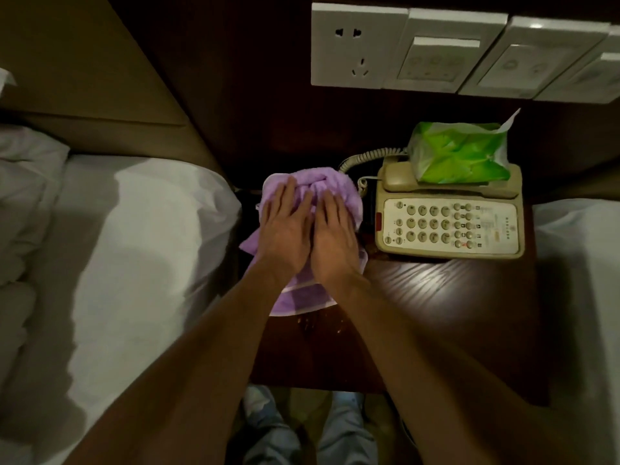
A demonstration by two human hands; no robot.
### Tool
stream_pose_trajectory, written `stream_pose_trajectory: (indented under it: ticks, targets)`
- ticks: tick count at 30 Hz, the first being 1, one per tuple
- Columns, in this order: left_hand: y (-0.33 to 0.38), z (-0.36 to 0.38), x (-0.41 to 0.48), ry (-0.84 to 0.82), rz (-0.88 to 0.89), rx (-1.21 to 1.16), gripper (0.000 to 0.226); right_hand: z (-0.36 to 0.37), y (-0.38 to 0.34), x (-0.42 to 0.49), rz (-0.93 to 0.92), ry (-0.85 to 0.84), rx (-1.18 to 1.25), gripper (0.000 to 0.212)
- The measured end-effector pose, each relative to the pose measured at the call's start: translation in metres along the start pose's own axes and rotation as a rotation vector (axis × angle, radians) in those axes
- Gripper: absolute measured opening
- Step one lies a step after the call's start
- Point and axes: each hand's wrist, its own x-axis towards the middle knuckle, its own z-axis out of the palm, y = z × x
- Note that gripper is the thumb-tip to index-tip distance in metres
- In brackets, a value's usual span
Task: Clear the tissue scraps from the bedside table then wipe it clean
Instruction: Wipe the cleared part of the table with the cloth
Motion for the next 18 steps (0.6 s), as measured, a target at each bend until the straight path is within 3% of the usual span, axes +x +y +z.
stream_pose_trajectory:
  ticks: [3,6,11,18]
  targets:
    - [-0.008,0.015,0.005,-0.147,0.007,0.151,0.074,0.008,0.009,0.003,-0.126,-0.11,-0.206,0.087]
    - [-0.008,0.017,0.005,-0.15,0.025,0.164,0.073,0.016,0.016,0.005,-0.128,-0.15,-0.271,0.092]
    - [-0.017,0.027,-0.001,-0.152,0.121,0.19,0.073,0.008,0.011,-0.004,-0.089,-0.14,-0.117,0.08]
    - [-0.001,0.035,-0.051,-0.194,0.149,0.144,0.071,0.016,0.023,-0.053,-0.096,-0.153,-0.093,0.082]
